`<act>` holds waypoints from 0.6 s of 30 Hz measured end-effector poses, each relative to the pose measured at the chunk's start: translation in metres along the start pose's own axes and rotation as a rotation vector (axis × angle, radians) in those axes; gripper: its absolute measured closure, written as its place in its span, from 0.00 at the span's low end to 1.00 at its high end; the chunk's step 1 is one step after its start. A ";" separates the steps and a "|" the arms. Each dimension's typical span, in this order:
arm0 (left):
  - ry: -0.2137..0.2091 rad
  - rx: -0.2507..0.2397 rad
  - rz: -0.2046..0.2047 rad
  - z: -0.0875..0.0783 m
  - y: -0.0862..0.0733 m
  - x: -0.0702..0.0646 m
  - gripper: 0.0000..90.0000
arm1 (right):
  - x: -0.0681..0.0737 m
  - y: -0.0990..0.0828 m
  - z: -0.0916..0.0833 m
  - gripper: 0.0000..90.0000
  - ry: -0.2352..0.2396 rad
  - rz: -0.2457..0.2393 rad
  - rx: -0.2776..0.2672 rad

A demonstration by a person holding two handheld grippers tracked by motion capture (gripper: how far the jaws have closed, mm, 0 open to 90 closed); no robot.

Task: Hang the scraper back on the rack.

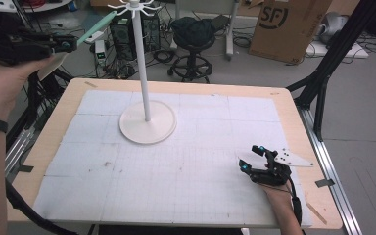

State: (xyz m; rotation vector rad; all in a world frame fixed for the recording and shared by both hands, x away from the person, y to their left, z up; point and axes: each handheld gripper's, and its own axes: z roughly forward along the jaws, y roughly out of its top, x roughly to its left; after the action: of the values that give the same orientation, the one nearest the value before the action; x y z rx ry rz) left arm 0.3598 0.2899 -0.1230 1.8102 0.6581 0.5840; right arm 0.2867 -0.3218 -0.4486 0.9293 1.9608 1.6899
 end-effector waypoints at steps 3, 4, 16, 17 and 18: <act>0.004 0.002 0.000 0.001 -0.001 0.000 0.90 | 0.000 0.000 0.000 0.20 0.000 0.000 0.000; 0.005 0.004 0.002 0.002 -0.001 0.000 0.90 | 0.000 0.000 0.000 0.20 0.001 0.003 0.002; 0.000 0.036 0.010 0.011 -0.003 0.000 0.90 | 0.000 0.000 0.000 0.20 0.000 0.001 -0.002; 0.001 0.034 0.004 0.012 -0.003 -0.001 0.89 | 0.000 0.000 0.000 0.20 0.001 0.002 -0.002; 0.004 0.037 0.001 0.012 -0.004 -0.001 0.89 | 0.000 0.000 0.000 0.20 0.001 0.005 0.000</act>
State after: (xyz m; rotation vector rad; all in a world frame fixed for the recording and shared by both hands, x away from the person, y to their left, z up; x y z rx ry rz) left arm 0.3670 0.2822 -0.1304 1.8440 0.6743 0.5798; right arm 0.2866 -0.3216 -0.4486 0.9344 1.9607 1.6941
